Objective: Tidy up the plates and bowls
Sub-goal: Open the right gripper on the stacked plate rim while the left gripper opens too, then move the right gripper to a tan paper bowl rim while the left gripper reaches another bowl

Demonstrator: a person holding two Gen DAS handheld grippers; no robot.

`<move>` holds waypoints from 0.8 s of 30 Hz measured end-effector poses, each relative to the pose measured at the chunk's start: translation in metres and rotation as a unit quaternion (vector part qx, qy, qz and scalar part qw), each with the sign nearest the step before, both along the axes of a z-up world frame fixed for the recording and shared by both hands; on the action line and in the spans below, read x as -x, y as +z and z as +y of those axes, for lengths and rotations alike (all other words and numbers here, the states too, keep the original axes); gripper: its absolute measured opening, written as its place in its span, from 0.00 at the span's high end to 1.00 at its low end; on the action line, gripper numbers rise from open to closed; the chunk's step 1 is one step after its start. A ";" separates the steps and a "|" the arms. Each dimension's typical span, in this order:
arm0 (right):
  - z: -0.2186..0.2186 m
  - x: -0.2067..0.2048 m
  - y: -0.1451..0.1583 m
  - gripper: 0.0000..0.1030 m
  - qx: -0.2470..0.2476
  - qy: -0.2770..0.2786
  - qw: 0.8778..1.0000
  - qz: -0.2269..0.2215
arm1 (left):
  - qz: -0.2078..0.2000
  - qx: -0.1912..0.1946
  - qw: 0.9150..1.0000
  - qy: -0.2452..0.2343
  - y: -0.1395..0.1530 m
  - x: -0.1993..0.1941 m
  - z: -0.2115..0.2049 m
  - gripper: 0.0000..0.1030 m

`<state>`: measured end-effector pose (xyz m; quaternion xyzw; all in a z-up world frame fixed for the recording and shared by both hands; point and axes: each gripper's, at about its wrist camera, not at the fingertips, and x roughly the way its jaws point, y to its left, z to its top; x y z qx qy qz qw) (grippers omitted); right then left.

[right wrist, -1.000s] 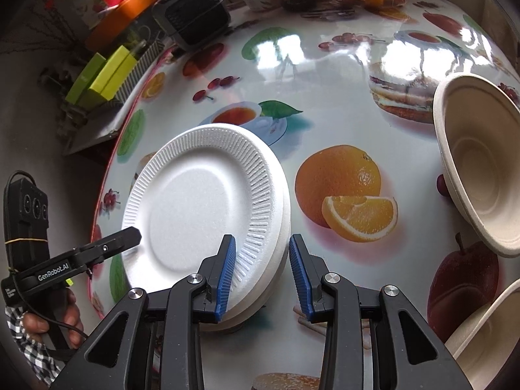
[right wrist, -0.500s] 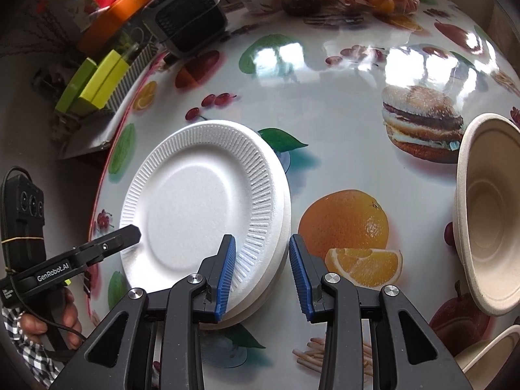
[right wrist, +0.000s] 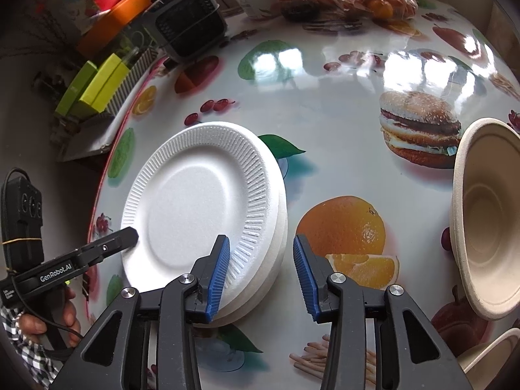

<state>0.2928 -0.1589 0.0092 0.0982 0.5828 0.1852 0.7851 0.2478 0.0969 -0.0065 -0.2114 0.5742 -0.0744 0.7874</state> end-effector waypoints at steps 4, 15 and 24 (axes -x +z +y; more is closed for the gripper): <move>-0.006 0.007 0.006 0.56 0.003 -0.008 1.000 -0.012 | -0.020 -0.019 1.000 0.006 0.011 0.009 0.005 0.60; -0.019 0.046 0.038 0.51 0.009 -0.014 0.996 -0.085 | -0.123 -0.087 0.988 -0.029 0.054 0.046 -0.027 0.55; -0.045 0.091 0.059 0.43 0.031 -0.034 0.986 -0.159 | -0.167 -0.094 0.979 -0.072 0.066 0.066 -0.074 0.53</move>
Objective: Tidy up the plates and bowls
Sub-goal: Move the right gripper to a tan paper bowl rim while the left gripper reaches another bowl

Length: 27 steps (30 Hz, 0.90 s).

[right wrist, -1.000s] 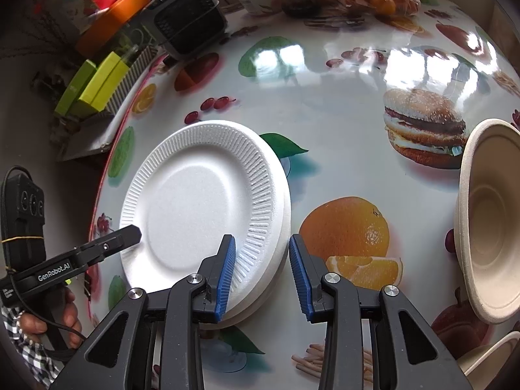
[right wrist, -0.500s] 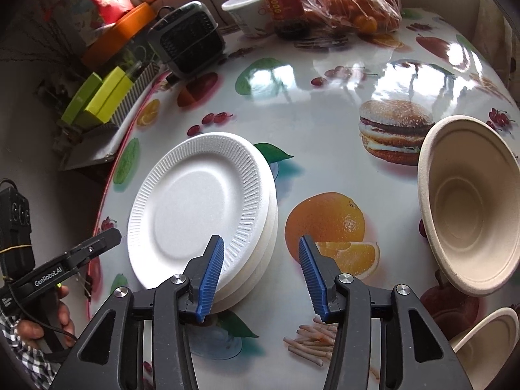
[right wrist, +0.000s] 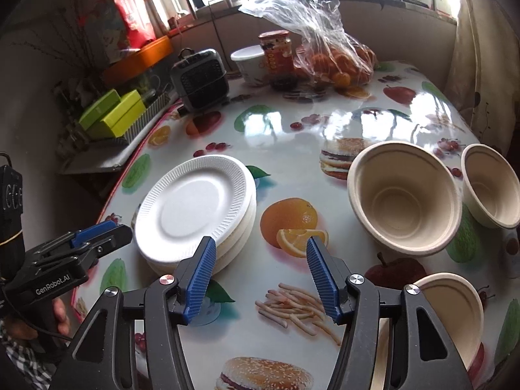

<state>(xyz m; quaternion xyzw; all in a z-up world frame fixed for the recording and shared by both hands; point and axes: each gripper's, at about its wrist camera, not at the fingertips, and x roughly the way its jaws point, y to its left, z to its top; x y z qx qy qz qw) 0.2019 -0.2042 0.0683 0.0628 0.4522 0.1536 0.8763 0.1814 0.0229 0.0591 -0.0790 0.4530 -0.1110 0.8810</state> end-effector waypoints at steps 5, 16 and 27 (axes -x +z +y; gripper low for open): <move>-0.018 0.022 0.002 0.39 0.016 -0.020 0.999 -0.021 | -0.025 -0.013 0.999 -0.032 0.007 0.008 -0.031 0.52; -0.065 0.048 0.008 0.38 0.027 -0.084 0.995 -0.044 | -0.064 -0.035 0.993 -0.092 0.016 0.025 -0.088 0.52; -0.102 0.058 0.012 0.35 0.035 -0.110 0.991 -0.066 | -0.053 -0.022 0.989 -0.135 0.013 0.018 -0.133 0.52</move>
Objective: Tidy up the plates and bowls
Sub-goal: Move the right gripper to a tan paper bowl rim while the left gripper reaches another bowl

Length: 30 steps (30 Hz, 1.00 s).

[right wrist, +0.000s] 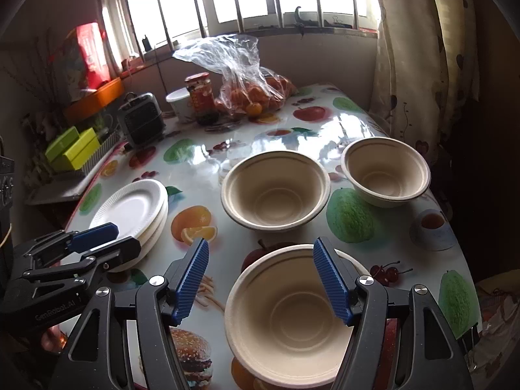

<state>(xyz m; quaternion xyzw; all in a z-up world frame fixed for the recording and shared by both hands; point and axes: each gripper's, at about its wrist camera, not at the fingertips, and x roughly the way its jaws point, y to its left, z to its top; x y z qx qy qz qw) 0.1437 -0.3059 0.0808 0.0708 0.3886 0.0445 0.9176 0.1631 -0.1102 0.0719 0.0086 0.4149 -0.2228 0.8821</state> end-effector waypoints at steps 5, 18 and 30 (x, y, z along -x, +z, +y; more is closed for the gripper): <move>-0.020 0.001 -0.002 0.34 0.004 -0.010 1.000 -0.001 | 0.012 0.001 1.000 -0.011 -0.003 -0.008 -0.018 0.52; -0.088 0.017 -0.023 0.34 -0.016 -0.047 0.999 0.009 | 0.075 0.036 0.995 -0.051 -0.023 -0.023 -0.054 0.52; -0.091 -0.012 -0.016 0.34 -0.013 -0.011 1.000 0.001 | 0.083 0.036 0.996 -0.011 -0.019 -0.055 -0.059 0.52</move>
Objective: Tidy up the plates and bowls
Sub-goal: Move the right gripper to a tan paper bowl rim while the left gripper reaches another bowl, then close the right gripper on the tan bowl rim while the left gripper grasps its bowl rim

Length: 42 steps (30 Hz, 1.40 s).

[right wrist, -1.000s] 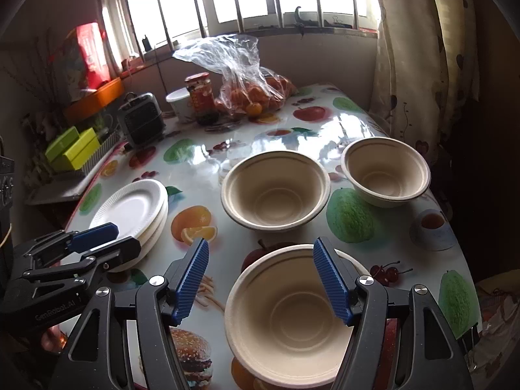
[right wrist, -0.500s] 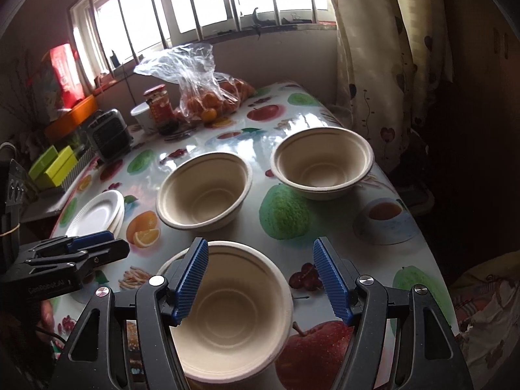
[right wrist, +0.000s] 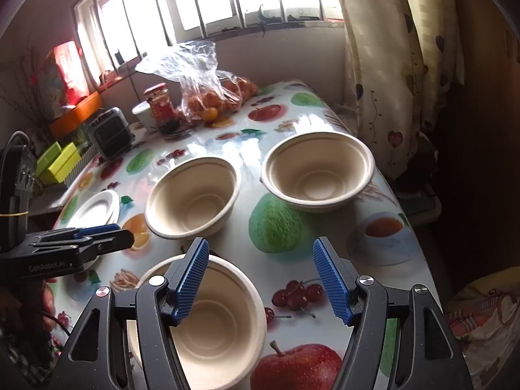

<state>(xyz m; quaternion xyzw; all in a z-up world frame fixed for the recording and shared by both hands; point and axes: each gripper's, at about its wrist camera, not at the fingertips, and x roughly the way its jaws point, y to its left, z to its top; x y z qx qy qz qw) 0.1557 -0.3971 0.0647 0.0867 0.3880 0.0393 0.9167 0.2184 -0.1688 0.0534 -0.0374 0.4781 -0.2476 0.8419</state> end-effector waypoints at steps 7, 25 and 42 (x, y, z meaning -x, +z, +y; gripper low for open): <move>0.019 -0.036 0.007 0.39 -0.004 0.024 1.000 0.007 | -0.003 -0.011 1.000 0.023 0.001 -0.034 0.003 0.52; 0.027 -0.074 -0.024 0.74 -0.022 0.017 0.998 0.062 | 0.036 -0.014 0.999 0.015 -0.024 -0.076 -0.007 0.56; 0.027 -0.080 -0.031 0.89 -0.032 0.019 0.997 0.068 | 0.051 0.004 0.999 0.009 -0.030 -0.080 -0.008 0.79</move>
